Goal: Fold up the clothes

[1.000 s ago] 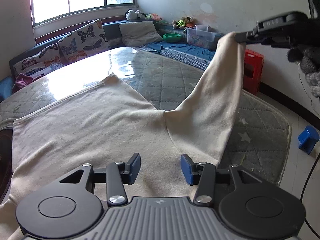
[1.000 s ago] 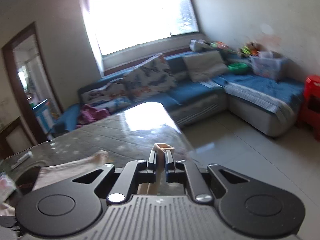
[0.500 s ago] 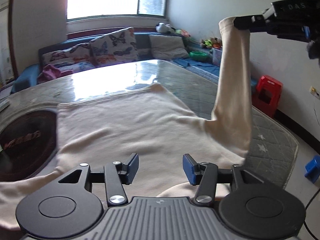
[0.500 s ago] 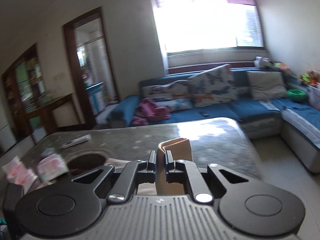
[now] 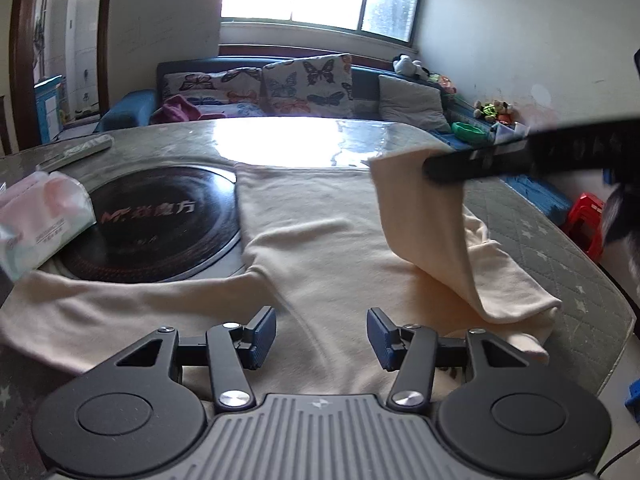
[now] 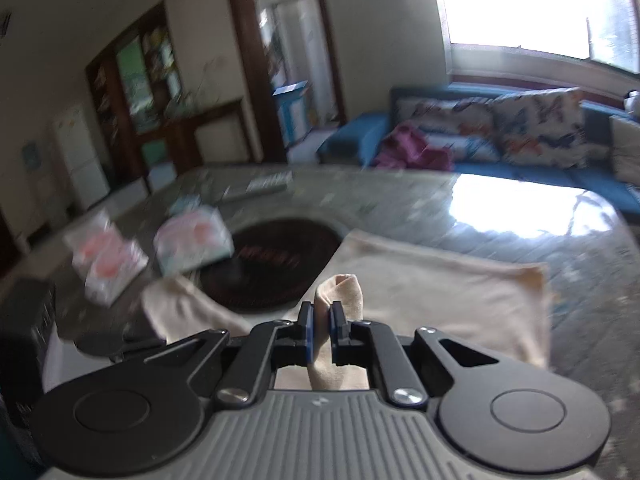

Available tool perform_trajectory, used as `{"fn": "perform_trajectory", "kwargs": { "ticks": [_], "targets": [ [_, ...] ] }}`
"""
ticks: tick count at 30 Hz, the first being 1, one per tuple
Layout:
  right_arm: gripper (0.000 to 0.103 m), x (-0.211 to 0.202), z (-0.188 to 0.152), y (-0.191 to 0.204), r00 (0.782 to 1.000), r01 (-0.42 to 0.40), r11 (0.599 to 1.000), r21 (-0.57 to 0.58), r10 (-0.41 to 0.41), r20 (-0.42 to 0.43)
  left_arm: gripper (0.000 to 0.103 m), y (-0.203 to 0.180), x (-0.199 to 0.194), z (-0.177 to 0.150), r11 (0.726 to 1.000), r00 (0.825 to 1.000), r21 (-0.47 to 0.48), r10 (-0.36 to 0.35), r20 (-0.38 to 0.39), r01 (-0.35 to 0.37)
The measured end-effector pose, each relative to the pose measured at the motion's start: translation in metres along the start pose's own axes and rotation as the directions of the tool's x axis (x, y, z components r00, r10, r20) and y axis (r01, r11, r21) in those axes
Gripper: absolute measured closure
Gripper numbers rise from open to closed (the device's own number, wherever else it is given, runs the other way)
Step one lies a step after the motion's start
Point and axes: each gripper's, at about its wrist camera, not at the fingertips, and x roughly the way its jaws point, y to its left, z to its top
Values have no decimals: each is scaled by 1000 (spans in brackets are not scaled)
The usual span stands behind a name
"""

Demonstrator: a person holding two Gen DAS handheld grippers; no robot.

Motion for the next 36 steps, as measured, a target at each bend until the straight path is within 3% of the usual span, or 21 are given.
{"fn": "perform_trajectory", "kwargs": {
  "ticks": [7, 11, 17, 23, 28, 36],
  "targets": [
    [92, 33, -23, 28, 989, -94, 995, -44, 89, -115, 49, 17, -7, -5, 999, 999, -41, 34, -3, -34],
    [90, 22, -30, 25, 990, -94, 994, -49, 88, -113, 49, 21, -9, -4, 998, 999, -45, 42, 2, -42],
    [89, -9, -46, -13, 994, 17, 1000, -16, -18, -110, 49, 15, -6, 0, 999, 1000, -39, 21, 9, -20],
    [88, -32, -80, -67, 972, 194, 978, 75, -181, -146, 52, -7, 9, 9, 998, 998, -7, -62, -3, 62],
    [88, -37, -97, -92, 969, 218, 964, 150, -195, -153, 61, -26, 26, 13, 993, 993, 27, -114, -22, 115],
    [89, -34, -89, -99, 968, 224, 970, 98, -210, -140, 69, -22, 42, 8, 996, 994, 24, -86, -69, 87]
  ]
}}
